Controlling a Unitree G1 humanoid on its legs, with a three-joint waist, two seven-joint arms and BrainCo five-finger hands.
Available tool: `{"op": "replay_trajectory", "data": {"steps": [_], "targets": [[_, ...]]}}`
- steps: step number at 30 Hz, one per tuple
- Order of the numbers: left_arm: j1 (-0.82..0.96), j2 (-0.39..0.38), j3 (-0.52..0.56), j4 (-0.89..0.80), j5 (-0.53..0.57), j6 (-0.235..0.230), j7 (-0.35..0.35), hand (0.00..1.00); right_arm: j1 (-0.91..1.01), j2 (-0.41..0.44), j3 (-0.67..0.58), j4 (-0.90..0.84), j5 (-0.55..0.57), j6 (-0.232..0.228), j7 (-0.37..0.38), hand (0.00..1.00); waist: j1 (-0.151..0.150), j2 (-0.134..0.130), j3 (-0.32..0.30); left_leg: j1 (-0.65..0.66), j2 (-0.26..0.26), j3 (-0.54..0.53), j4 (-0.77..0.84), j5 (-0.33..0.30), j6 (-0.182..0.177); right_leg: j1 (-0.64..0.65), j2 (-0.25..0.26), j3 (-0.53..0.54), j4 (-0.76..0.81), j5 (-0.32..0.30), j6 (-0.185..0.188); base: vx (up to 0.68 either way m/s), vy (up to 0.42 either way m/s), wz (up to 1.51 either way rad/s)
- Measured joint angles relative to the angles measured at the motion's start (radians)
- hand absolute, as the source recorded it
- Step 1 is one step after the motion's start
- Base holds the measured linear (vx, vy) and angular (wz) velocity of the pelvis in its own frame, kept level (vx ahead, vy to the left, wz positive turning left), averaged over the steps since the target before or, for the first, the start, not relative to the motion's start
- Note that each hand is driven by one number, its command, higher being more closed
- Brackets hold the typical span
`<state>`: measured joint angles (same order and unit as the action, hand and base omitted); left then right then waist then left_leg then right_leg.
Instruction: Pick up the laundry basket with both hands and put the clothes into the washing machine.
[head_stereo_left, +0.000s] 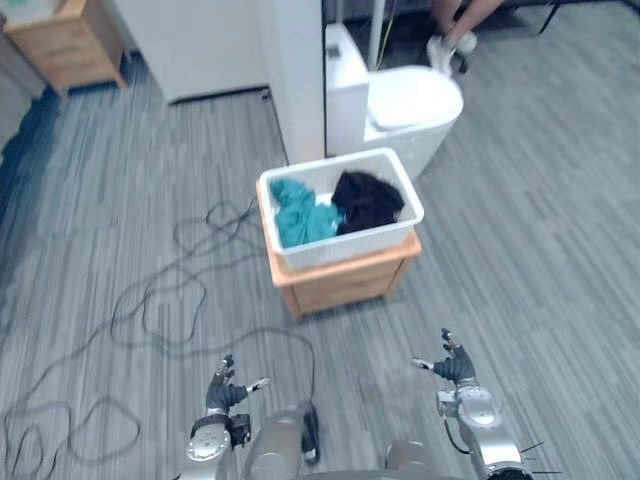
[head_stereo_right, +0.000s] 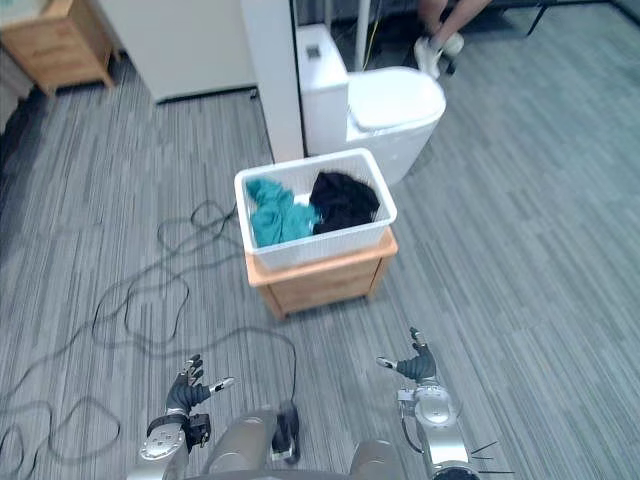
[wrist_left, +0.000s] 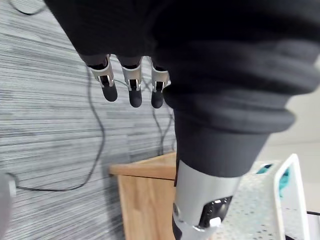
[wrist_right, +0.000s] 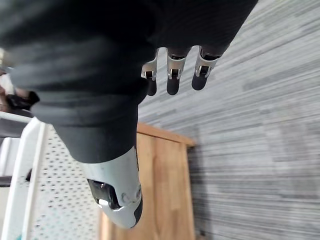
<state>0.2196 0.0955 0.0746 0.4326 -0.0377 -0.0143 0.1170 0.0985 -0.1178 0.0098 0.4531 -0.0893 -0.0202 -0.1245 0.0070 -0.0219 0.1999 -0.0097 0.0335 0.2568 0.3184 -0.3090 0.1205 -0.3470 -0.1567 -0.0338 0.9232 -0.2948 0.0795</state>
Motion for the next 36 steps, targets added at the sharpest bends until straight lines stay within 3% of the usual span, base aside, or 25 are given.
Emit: {"op": "replay_trajectory", "data": {"steps": [1, 3, 4, 5, 6, 7, 8, 10, 12, 15, 16, 18, 20, 24, 29, 33, 36], "targets": [[-0.008, 0.007, -0.002, 0.011, 0.000, 0.000, 0.000, 0.00, 0.007, -0.001, -0.002, 0.001, 0.000, 0.001, 0.000, 0.00, -0.001, 0.000, 0.000, 0.016, 0.004, 0.000, -0.004, -0.009, -0.006, -0.022, 0.017, -0.008, -0.069, 0.000, 0.001, 0.41, -0.056, 0.06], [-0.021, 0.011, -0.001, 0.047, -0.001, 0.000, 0.000, 0.00, 0.021, -0.007, -0.002, 0.031, 0.000, 0.005, 0.001, 0.00, -0.023, 0.000, 0.000, 0.061, 0.015, -0.012, -0.013, -0.031, -0.033, -0.019, 0.072, -0.018, -0.391, 0.058, 0.005, 0.39, -0.063, 0.34], [-0.024, 0.019, -0.002, 0.059, 0.001, 0.001, -0.001, 0.00, 0.038, -0.012, -0.007, 0.036, 0.000, 0.008, 0.001, 0.00, -0.039, -0.014, -0.009, 0.085, 0.018, -0.025, -0.008, -0.053, -0.074, 0.000, 0.107, 0.001, -0.538, 0.262, -0.050, 0.47, -0.062, 0.38], [-0.026, -0.006, -0.003, 0.077, 0.001, 0.003, -0.002, 0.00, 0.048, -0.034, -0.012, 0.048, 0.000, 0.010, 0.002, 0.00, -0.040, 0.023, -0.017, 0.090, 0.049, -0.054, 0.012, -0.060, -0.105, 0.014, 0.127, -0.010, -0.528, 0.251, -0.069, 0.47, -0.050, 0.22], [-0.021, -0.010, -0.002, 0.076, 0.001, 0.002, -0.001, 0.00, 0.052, -0.035, -0.012, 0.045, 0.000, 0.010, 0.003, 0.00, -0.033, 0.023, -0.021, 0.081, 0.059, -0.058, 0.033, -0.043, -0.136, 0.017, 0.128, -0.012, -0.527, 0.235, -0.076, 0.55, -0.134, 0.06], [-0.024, -0.022, -0.001, 0.075, 0.001, 0.002, -0.002, 0.00, 0.057, -0.036, -0.012, 0.021, 0.000, 0.010, 0.004, 0.00, -0.032, 0.026, -0.017, 0.050, 0.068, -0.065, 0.118, -0.004, -0.204, 0.037, 0.120, -0.020, -0.526, 0.203, -0.082, 0.44, -0.135, 0.21], [-0.025, -0.046, 0.007, 0.062, 0.001, 0.002, -0.003, 0.00, 0.080, -0.042, -0.016, -0.012, 0.000, 0.011, 0.012, 0.00, -0.033, 0.040, -0.009, -0.001, 0.094, -0.066, 0.286, 0.043, -0.250, 0.086, 0.122, -0.039, -0.532, 0.180, -0.095, 0.51, -0.164, 0.36], [-0.021, -0.077, 0.014, 0.041, 0.001, 0.001, -0.003, 0.00, 0.102, -0.045, -0.016, -0.053, 0.000, 0.013, 0.017, 0.00, -0.013, 0.046, -0.006, -0.091, 0.150, -0.078, 0.530, 0.077, -0.234, 0.171, 0.124, -0.050, -0.554, 0.157, -0.115, 0.39, -0.062, 0.19], [-0.019, -0.089, 0.014, 0.019, 0.000, 0.002, -0.003, 0.00, 0.109, -0.044, -0.019, -0.113, 0.001, 0.014, 0.014, 0.00, 0.010, 0.040, -0.004, -0.153, 0.178, -0.075, 0.595, 0.056, -0.199, 0.236, 0.119, -0.051, -0.592, 0.148, -0.114, 0.29, -0.014, -0.04], [0.007, -0.096, 0.014, -0.041, -0.001, 0.002, -0.002, 0.00, 0.103, -0.034, -0.043, -0.179, 0.001, 0.007, 0.009, 0.00, 0.017, 0.047, -0.010, -0.224, 0.173, -0.065, 0.379, 0.054, -0.178, 0.259, 0.100, -0.048, -0.598, 0.113, -0.077, 0.20, 0.124, -0.02], [0.022, -0.102, 0.015, -0.056, -0.001, 0.002, -0.001, 0.00, 0.113, -0.047, -0.058, -0.191, 0.001, 0.008, 0.007, 0.00, 0.013, 0.071, -0.023, -0.209, 0.172, -0.059, 0.216, 0.120, -0.186, 0.260, 0.108, -0.052, -0.592, 0.095, -0.054, 0.20, 0.159, 0.21], [0.042, -0.103, 0.015, -0.094, -0.001, 0.002, 0.009, 0.00, 0.140, -0.018, -0.075, -0.207, -0.001, 0.010, -0.005, 0.00, 0.009, 0.046, -0.030, -0.116, 0.112, -0.058, 0.044, 0.095, -0.195, 0.278, 0.075, -0.051, -0.612, 0.076, -0.031, 0.19, 0.145, 0.30], [0.067, -0.099, 0.019, -0.129, -0.002, 0.002, 0.019, 0.00, 0.159, 0.001, -0.079, -0.224, -0.008, 0.009, -0.007, 0.00, 0.014, 0.019, -0.037, -0.098, 0.080, -0.056, -0.015, 0.114, -0.175, 0.287, 0.052, -0.054, -0.637, 0.079, -0.022, 0.14, 0.088, 0.16], [0.086, -0.100, 0.016, -0.145, -0.011, 0.002, 0.018, 0.00, 0.159, 0.001, -0.092, -0.242, -0.039, 0.007, -0.012, 0.00, 0.011, 0.015, -0.050, -0.077, 0.053, -0.055, -0.092, 0.137, -0.168, 0.308, 0.040, -0.058, -0.706, 0.097, -0.005, 0.12, 0.044, 0.05], [0.027, -0.062, 0.001, -0.131, -0.005, 0.001, 0.025, 0.00, 0.052, -0.022, -0.081, -0.145, -0.041, 0.009, -0.014, 0.00, 0.011, 0.014, -0.046, -0.065, 0.053, -0.057, -0.168, 0.170, -0.174, 0.308, 0.056, -0.061, -0.753, 0.130, -0.018, 0.09, -0.006, 0.02], [-0.100, -0.024, -0.049, -0.064, 0.011, -0.001, 0.065, 0.00, -0.110, -0.104, -0.028, -0.040, -0.040, 0.010, -0.050, 0.00, 0.012, 0.019, -0.015, -0.152, 0.061, -0.061, -0.157, 0.206, -0.169, 0.215, 0.063, -0.057, -0.732, 0.162, -0.033, -0.01, -0.012, -0.03], [-0.239, -0.003, -0.071, 0.026, 0.010, -0.005, 0.092, 0.00, -0.263, -0.136, -0.001, 0.020, -0.039, 0.022, -0.063, 0.00, 0.012, 0.020, 0.045, -0.217, 0.071, -0.060, -0.143, 0.220, -0.170, 0.150, 0.066, -0.045, -0.733, 0.189, -0.038, -0.08, 0.008, -0.10]]}}
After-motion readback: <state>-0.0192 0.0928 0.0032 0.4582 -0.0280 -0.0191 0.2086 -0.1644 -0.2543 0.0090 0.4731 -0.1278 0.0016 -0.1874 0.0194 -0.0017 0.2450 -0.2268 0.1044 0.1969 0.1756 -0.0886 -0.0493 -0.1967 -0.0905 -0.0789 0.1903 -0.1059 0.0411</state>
